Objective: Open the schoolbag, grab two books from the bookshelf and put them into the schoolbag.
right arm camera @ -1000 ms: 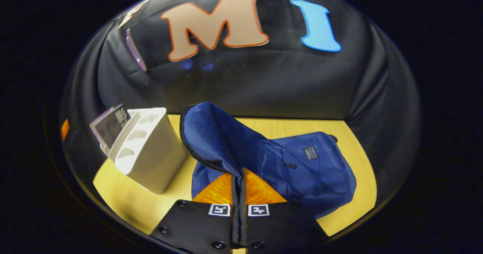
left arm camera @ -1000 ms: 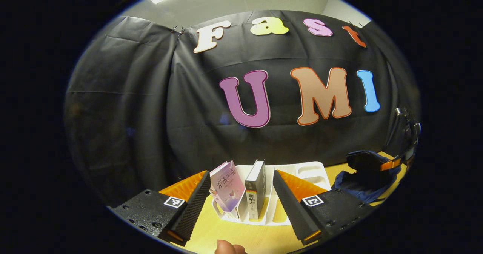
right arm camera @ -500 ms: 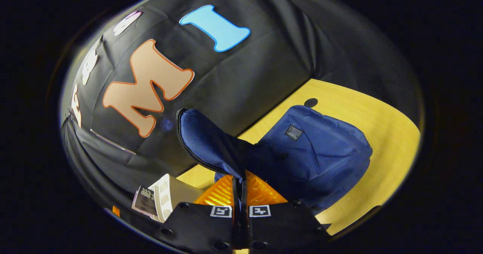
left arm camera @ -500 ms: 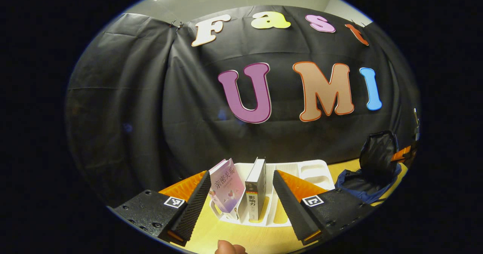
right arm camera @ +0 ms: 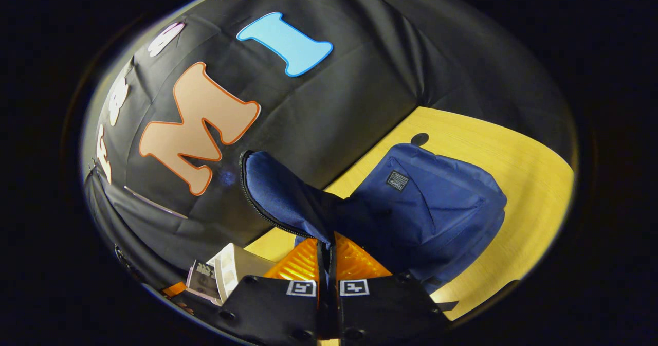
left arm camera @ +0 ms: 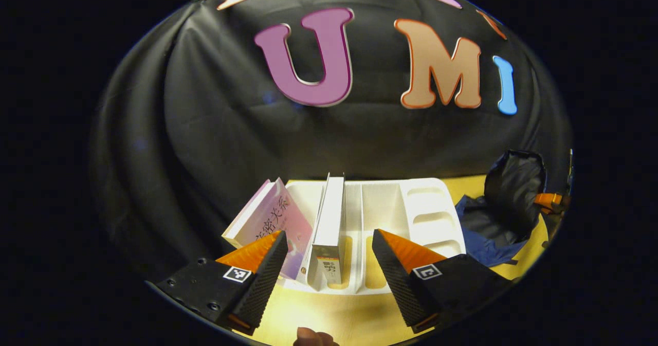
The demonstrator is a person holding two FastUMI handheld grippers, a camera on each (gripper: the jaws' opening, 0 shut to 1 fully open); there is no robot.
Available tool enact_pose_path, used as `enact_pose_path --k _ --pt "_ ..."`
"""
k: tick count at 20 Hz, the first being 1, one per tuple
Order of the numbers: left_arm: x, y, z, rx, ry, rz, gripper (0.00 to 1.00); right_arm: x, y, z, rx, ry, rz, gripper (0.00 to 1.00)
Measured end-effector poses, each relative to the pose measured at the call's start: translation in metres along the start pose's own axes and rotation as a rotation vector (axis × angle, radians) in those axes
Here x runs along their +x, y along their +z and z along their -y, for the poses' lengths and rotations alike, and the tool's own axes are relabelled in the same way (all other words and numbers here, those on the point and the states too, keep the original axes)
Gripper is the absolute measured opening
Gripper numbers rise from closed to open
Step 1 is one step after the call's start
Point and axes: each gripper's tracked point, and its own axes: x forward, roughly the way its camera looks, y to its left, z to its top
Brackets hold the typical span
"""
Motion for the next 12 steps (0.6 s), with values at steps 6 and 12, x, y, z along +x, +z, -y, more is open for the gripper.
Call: enact_pose_path --k 6,12 --pt "0.038 0.000 0.003 -0.011 -0.063 -0.202 0.98 -0.001 0.002 0.000 -0.010 0.001 0.000 0.03" --pt "0.066 -0.005 -0.002 0.011 -0.074 -0.391 0.96 0.001 0.000 -0.001 -0.007 0.004 -0.003 0.05"
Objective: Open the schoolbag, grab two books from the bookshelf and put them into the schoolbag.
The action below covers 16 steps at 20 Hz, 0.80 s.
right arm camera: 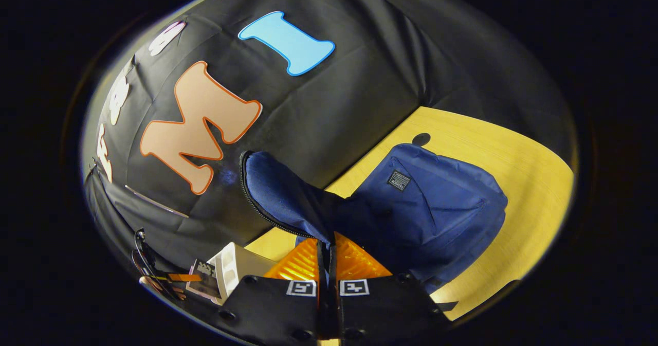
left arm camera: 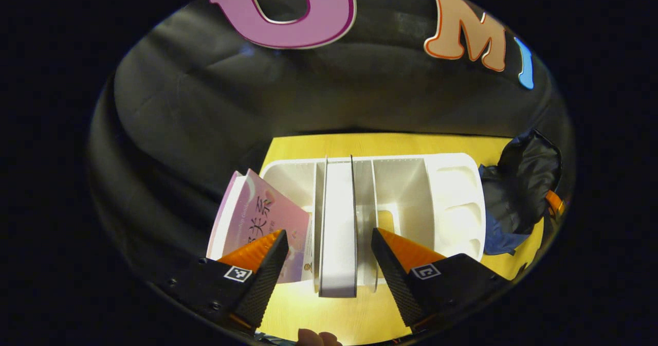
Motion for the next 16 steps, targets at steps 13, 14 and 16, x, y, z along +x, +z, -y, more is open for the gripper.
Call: enact_pose_path --k 13,14,16 --pt "0.029 -0.016 0.015 0.095 -0.073 -0.246 0.86 0.000 0.001 0.001 0.003 0.001 0.007 0.03" --pt "0.030 -0.019 0.016 0.099 -0.078 -0.262 0.83 -0.002 0.000 0.001 0.004 0.000 0.007 0.05" --pt "0.027 -0.024 0.010 0.102 -0.062 -0.330 0.67 -0.002 0.000 0.001 0.002 -0.001 0.005 0.05"
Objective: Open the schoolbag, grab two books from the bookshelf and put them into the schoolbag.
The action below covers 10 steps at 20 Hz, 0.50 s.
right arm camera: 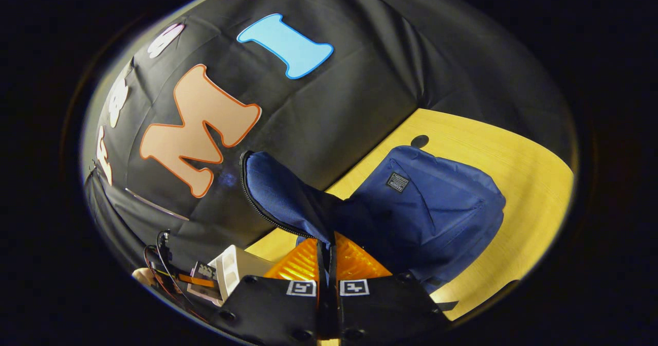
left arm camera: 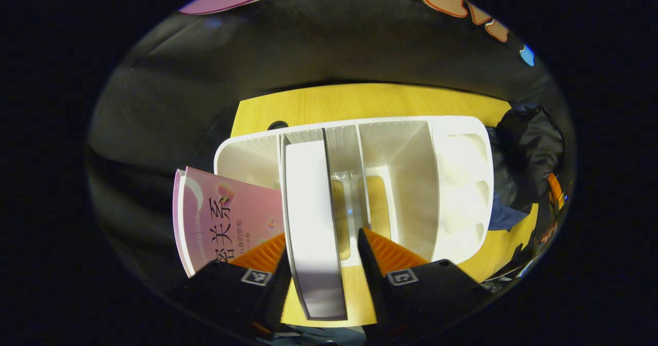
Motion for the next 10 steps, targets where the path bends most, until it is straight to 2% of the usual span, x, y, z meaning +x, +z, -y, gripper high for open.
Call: enact_pose_path --k 1,5,10 --pt "-0.0012 -0.0005 0.0063 0.001 -0.027 -0.007 0.39 0.0000 0.0000 0.0003 -0.003 -0.001 0.000 0.05" --pt "0.0027 0.0004 0.0066 0.028 -0.035 0.010 0.34 -0.0003 -0.0002 0.0001 -0.006 0.000 -0.002 0.03" --pt "-0.0039 0.0059 0.0026 0.042 -0.038 0.052 0.33 -0.0014 0.0013 0.0000 -0.004 0.000 0.000 0.03"
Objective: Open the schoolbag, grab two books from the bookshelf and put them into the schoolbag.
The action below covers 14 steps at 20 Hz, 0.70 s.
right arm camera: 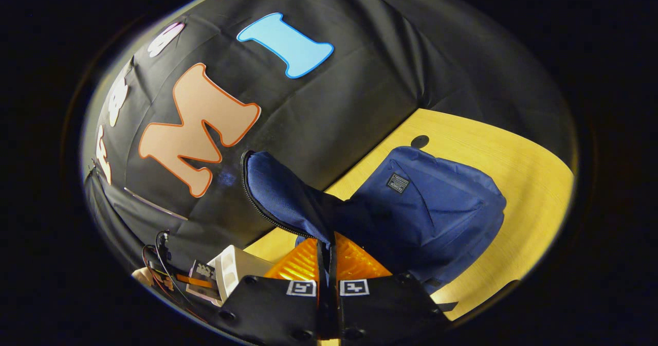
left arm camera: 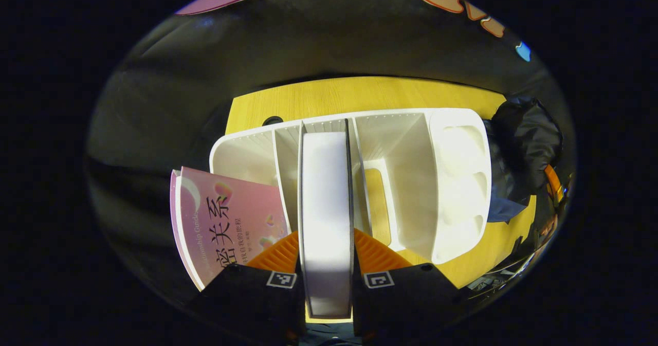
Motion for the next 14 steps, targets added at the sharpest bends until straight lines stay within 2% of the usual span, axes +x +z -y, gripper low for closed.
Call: enact_pose_path --k 5,10,14 --pt "-0.019 -0.001 -0.007 0.029 -0.018 0.028 0.32 0.000 0.001 0.000 0.006 0.000 0.001 0.03" --pt "-0.048 -0.006 -0.007 0.019 -0.095 0.067 0.33 -0.002 0.005 0.002 0.016 -0.002 0.007 0.04" --pt "-0.075 0.000 -0.020 -0.031 -0.122 0.133 0.31 -0.002 0.005 0.002 0.019 -0.006 0.009 0.03"
